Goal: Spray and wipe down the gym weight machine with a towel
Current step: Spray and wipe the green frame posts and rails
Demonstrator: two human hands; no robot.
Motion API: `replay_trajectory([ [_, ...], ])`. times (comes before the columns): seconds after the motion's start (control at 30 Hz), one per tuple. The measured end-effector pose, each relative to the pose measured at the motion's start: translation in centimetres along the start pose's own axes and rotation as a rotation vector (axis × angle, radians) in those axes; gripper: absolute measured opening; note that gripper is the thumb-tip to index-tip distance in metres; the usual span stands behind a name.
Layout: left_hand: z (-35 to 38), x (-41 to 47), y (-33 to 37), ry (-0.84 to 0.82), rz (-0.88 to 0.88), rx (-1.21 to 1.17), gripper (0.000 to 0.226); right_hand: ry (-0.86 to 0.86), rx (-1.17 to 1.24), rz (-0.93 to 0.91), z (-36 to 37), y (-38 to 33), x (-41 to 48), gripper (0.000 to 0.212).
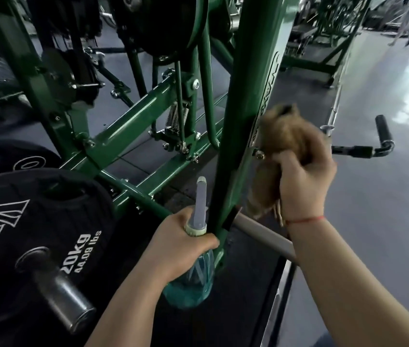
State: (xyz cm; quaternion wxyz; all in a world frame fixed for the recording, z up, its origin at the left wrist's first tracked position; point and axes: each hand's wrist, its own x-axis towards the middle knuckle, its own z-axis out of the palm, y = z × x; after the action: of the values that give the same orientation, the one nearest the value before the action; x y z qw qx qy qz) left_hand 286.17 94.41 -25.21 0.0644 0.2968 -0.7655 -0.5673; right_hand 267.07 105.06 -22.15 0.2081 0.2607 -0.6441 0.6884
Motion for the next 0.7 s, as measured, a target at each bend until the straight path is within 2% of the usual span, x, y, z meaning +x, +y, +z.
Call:
replay_trajectory([
  [0.07, -0.3, -0.1, -0.4, -0.012, 0.003, 0.017, 0.032, 0.070, 0.215, 0.235, 2.0, -1.2, 1.7, 0.046],
  [0.13, -0.7, -0.2, -0.5, -0.007, 0.013, 0.010, 0.032, 0.060, 0.321, 0.349, 4.4, -1.7, 2.2, 0.052],
  [0.27, -1.6, 0.0, -0.7, 0.034, 0.012, -0.025, 0.031, 0.151, 0.192, 0.367, 7.1, -1.2, -0.7, 0.058],
  [0.4, -2.1, 0.4, -1.2, 0.032, 0.026, -0.008, 0.038, 0.172, 0.155, 0.507, 7.1, 2.7, -3.7, 0.060],
  [0.6, -2.0, 1.1, -1.3, -0.049, 0.017, 0.003, 0.034, -0.019, -0.091, 0.874, 4.9, 8.5, -7.8, 0.042],
  [0.7, -1.9, 1.4, -1.7, -0.077, 0.018, 0.036, 0.033, 0.010, -0.018, 0.785, 4.5, 7.1, -5.0, 0.026],
])
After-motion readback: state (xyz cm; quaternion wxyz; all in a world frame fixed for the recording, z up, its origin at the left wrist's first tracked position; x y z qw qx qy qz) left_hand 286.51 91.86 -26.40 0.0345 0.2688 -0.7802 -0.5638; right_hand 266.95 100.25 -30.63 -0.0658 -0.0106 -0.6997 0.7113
